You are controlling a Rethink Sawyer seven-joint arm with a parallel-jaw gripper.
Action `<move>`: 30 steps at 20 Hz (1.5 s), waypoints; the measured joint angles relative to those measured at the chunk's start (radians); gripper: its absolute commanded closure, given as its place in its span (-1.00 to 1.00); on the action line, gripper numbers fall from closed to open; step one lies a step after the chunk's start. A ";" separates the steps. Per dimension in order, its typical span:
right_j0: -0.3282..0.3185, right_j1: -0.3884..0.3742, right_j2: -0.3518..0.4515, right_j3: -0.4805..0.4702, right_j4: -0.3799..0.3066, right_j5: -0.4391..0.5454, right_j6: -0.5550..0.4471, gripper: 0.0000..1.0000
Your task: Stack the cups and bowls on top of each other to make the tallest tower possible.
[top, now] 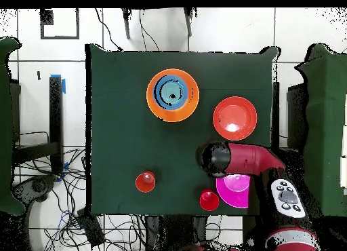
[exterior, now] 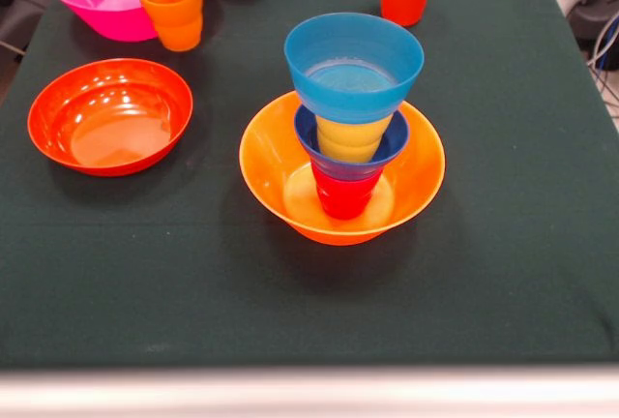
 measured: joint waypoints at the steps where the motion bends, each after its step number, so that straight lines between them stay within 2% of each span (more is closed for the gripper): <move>1: -0.009 -0.006 0.000 -0.010 0.000 0.009 0.000 1.00; 11: -0.010 -0.013 0.000 -0.044 0.000 0.044 0.000 1.00; 20: 0.035 -0.018 0.000 -0.069 0.000 0.087 0.000 1.00; 25: 0.071 -0.035 0.005 -0.091 0.001 0.156 0.000 1.00; 30: 0.077 -0.054 0.008 -0.103 0.005 0.208 0.000 1.00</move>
